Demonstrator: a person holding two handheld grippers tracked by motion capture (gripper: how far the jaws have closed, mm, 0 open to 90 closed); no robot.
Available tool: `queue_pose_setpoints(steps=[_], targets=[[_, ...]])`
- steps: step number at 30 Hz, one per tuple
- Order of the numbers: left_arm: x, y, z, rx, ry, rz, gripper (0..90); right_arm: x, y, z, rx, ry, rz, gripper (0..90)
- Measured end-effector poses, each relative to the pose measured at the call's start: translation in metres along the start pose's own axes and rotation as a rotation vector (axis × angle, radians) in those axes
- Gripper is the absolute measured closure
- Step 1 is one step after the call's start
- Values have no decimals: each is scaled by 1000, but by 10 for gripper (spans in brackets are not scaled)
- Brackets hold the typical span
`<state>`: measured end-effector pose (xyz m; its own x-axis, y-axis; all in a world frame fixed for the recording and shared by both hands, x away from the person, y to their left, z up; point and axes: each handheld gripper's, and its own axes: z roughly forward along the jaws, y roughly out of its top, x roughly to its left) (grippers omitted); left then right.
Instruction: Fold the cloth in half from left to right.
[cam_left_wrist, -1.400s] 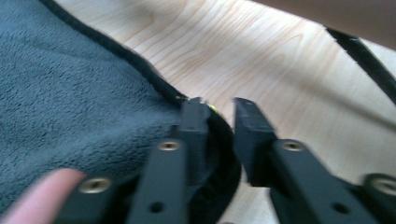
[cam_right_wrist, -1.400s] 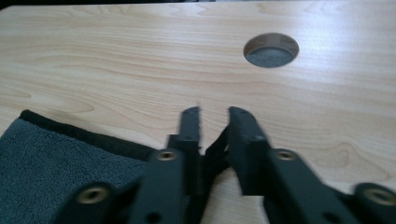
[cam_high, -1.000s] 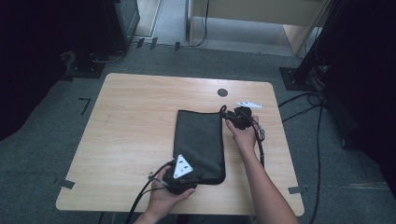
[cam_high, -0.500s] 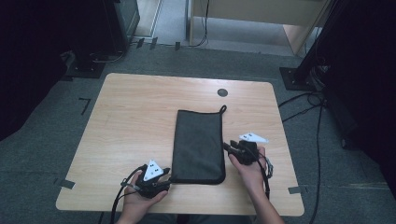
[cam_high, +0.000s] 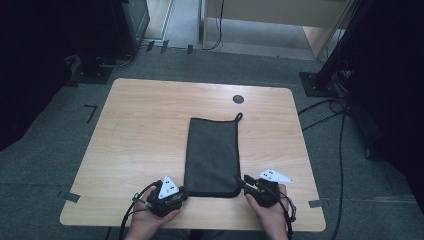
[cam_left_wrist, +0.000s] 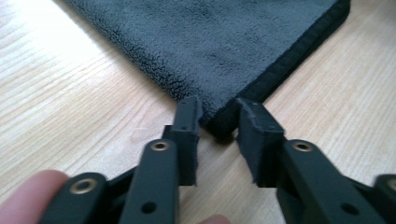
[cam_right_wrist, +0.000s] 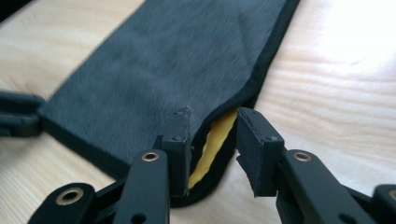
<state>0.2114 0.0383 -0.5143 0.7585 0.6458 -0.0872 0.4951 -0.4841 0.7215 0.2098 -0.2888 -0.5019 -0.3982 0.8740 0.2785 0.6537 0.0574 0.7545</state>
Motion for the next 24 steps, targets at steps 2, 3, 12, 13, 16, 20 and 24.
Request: queue_pose_setpoints(steps=[2, 3, 12, 13, 16, 20, 24], targets=[[1, 0, 0, 4, -4, -5, 760, 1, -3, 5, 24, 9, -2, 717], [1, 0, 0, 4, -6, -7, 793, 2, -4, 8, 40, 7, -5, 775], [4, 3, -10, -2, -98, 15, 861, 1, 0, -3, 53, 13, 0, 890], [4, 2, -8, 23, -108, 28, 861, 1, -1, -3, 63, 11, 3, 890], [5, 0, -5, 55, -124, 41, 854, -2, -9, 4, 126, 3, 6, 884], [10, -1, -7, 23, -138, 24, 726, 1, -6, 3, 138, -29, -33, 781], [22, -2, -14, -56, -137, -29, 551, -5, -7, -4, 110, -28, -7, 710]])
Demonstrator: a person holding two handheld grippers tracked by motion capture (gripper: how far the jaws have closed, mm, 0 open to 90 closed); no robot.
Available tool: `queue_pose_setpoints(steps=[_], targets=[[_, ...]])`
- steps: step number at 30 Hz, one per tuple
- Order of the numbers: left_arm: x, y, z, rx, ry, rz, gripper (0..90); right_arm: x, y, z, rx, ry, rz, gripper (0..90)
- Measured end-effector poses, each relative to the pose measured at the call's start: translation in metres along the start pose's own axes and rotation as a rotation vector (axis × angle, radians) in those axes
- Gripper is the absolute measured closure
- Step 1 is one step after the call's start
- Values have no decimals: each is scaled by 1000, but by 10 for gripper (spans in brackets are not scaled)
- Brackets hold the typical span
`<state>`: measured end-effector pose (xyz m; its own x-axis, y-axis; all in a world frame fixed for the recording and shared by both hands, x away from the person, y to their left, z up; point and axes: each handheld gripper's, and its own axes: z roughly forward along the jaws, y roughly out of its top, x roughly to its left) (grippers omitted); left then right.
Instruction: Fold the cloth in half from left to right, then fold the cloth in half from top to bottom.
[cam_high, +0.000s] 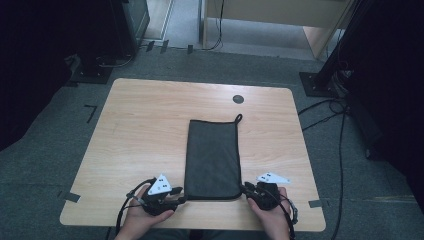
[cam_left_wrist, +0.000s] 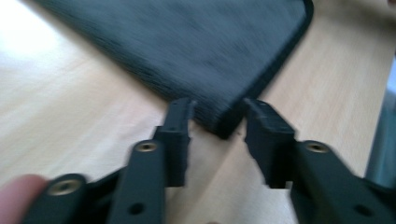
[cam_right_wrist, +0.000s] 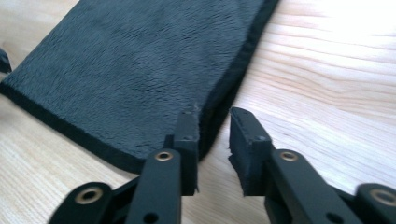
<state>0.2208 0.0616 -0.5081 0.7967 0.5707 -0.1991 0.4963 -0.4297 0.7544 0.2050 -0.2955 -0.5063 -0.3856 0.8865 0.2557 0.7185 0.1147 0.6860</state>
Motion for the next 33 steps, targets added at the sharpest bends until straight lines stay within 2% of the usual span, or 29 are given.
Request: queue_pose_setpoints(steps=[3, 6, 10, 15, 20, 25, 29, 33], targets=[[6, 1, -3, -37, 49, -40, 437, -4, -1, -4, -43, -6, 12, 648], [8, 2, -1, -36, 92, -61, 363, -5, 1, -8, -87, -22, 17, 549], [3, 1, 4, 1, 154, -39, 337, -5, 2, -8, -111, -61, 18, 461], [5, 1, 3, -6, 157, -47, 329, -4, 4, -8, -125, -82, 19, 394], [7, 1, 4, 1, 158, -59, 324, -4, 9, -9, -147, -74, 3, 358], [5, 1, 9, 19, 166, -42, 321, -5, 15, -8, -154, -75, -11, 352], [4, 0, 10, 19, 168, -49, 313, -8, 23, -9, -172, -87, -15, 352], [3, 0, 12, 31, 180, -33, 319, -14, 34, -7, -189, -97, -12, 361]])
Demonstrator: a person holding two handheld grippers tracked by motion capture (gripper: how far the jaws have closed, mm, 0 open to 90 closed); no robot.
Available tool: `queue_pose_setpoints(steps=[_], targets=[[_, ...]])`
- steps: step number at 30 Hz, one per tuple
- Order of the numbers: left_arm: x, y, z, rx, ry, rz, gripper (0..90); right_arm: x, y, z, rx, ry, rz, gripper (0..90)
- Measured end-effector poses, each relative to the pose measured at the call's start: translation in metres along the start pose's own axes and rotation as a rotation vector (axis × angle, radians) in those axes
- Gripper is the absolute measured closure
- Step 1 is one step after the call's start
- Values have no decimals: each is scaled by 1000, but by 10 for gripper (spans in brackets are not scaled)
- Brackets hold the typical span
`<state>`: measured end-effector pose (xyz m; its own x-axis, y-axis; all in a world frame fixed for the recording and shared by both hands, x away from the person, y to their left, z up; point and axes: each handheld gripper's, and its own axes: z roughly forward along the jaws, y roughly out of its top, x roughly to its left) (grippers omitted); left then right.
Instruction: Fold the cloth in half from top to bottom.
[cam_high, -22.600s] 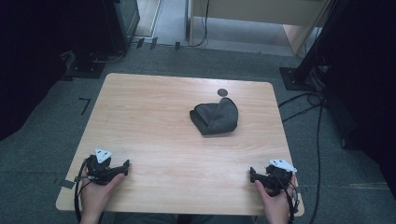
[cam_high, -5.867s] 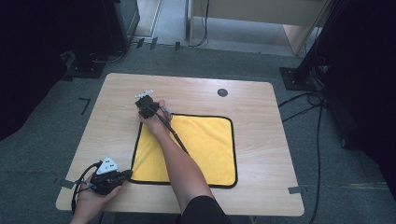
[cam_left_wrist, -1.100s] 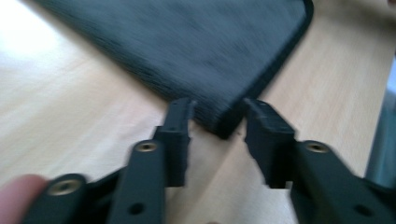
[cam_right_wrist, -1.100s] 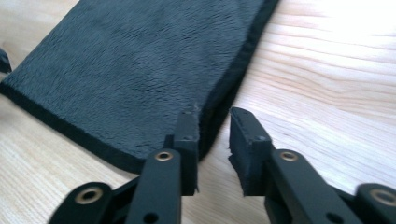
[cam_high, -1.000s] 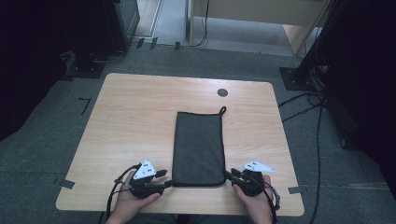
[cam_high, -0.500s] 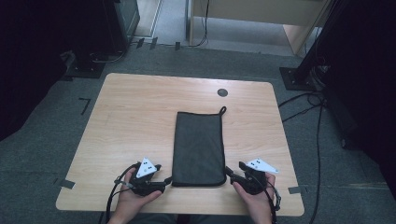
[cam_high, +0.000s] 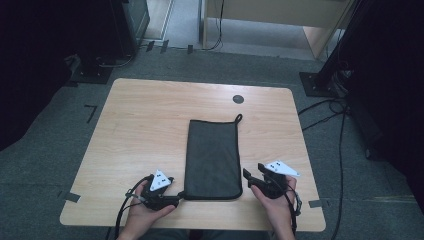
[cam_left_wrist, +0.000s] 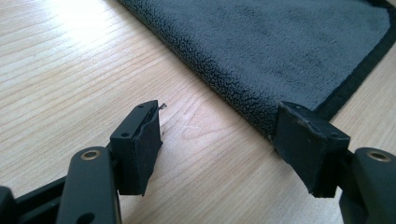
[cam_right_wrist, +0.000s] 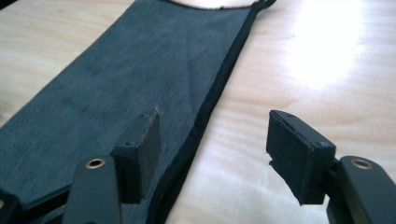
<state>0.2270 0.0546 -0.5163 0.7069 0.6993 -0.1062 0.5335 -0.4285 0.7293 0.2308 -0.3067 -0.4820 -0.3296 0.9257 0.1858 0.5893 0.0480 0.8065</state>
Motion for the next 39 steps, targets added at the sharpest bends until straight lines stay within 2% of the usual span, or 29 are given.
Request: queue_pose_setpoints(steps=[4, 6, 11, 15, 20, 23, 34, 37, 39], targets=[[-1, 0, 1, -1, 6, 4, 322, -5, 16, 9, -1, 5, -9, 368], [0, 0, 1, -1, 4, 1, 319, -6, 26, 14, -5, -4, -31, 372], [0, 0, 1, -3, 3, 1, 318, -11, 54, 32, -15, 10, -31, 400], [2, 0, 0, -6, -8, -12, 322, -13, 69, 46, -11, 21, -33, 421], [1, 0, 1, -3, 0, -4, 322, -20, 85, 66, 3, 11, -24, 446], [1, 0, 1, -4, -1, -7, 323, -23, 93, 78, 9, -2, -36, 455], [2, 0, 0, -5, -10, -19, 327, -33, 110, 116, 36, -26, -20, 490], [3, 0, 0, -11, -9, -27, 328, -36, 114, 127, 48, -33, -18, 509], [5, 1, -2, -24, -16, -48, 328, -38, 114, 134, 53, -30, -5, 516]])
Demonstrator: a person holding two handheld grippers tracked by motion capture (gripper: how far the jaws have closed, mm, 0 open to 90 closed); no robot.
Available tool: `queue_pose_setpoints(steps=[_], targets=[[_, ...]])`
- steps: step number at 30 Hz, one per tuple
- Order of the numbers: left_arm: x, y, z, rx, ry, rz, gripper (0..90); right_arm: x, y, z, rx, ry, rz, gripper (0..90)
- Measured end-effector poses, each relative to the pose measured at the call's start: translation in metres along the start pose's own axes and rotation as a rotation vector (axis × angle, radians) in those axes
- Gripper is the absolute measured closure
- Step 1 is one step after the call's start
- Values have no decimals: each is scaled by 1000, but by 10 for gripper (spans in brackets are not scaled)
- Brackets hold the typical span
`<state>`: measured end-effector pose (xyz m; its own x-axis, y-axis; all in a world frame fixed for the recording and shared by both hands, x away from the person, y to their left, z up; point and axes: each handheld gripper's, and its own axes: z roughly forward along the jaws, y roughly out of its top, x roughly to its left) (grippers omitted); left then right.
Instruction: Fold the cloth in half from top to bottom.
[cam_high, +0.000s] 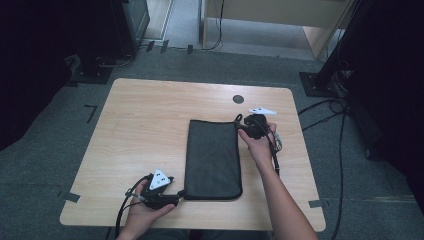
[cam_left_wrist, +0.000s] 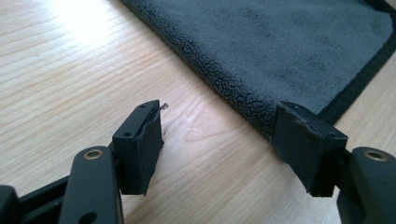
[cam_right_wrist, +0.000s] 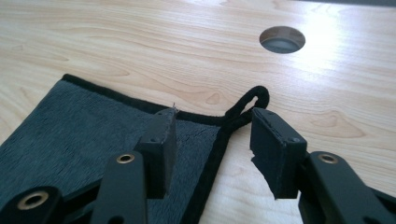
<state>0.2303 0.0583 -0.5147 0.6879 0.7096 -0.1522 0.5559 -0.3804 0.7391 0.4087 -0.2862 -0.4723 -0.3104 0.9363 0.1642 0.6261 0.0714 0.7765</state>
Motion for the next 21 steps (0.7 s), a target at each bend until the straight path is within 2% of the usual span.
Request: queue_pose_setpoints(steps=[3, 7, 11, 15, 19, 21], targets=[[6, 5, -3, -23, -8, -45, 330, -4, -2, 12, 16, 0, 24, 520], [13, 19, -2, -52, 3, -63, 330, -7, -8, 25, 54, 1, 28, 519], [25, 38, 7, -75, 23, -80, 336, -9, -14, 35, 72, 9, 40, 520], [43, 60, 25, -85, 87, -99, 339, -12, -18, 41, 74, 19, 71, 515], [58, 80, 41, -89, 136, -112, 344, -12, -20, 43, 65, 25, 63, 511], [67, 91, 52, -92, 176, -122, 354, -12, -20, 43, 67, 27, 54, 507]])
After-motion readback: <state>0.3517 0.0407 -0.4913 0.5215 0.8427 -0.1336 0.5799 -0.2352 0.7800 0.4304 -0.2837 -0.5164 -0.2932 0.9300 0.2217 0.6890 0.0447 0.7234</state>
